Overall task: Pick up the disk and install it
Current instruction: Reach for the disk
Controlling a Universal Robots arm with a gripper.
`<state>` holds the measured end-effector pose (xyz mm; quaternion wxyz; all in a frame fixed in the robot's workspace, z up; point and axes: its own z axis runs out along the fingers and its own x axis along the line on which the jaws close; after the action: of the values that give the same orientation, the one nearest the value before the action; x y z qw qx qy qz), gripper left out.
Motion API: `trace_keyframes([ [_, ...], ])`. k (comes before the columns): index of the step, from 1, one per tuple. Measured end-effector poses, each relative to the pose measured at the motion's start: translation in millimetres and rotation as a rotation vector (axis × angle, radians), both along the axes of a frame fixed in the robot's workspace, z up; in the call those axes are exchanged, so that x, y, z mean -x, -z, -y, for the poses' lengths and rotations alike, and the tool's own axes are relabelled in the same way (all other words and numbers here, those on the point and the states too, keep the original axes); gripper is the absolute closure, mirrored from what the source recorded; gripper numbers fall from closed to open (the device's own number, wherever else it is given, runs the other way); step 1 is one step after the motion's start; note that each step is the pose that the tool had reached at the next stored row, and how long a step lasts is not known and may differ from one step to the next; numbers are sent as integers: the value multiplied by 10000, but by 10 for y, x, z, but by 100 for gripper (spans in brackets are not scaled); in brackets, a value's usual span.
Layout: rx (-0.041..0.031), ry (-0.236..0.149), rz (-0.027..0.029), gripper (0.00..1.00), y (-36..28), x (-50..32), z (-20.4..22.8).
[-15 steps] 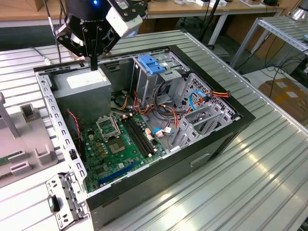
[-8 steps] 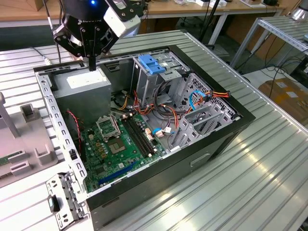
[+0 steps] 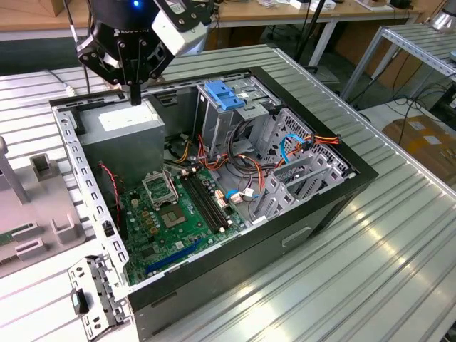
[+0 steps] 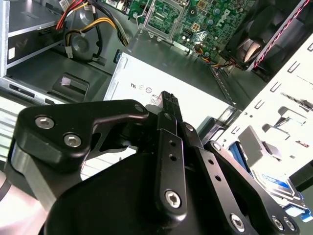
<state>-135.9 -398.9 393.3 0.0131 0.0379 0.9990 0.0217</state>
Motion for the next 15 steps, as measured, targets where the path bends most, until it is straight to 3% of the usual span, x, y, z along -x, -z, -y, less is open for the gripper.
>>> trace_keyframes([
  [15, 0, 0, 0, 89, 0, 54, 0],
])
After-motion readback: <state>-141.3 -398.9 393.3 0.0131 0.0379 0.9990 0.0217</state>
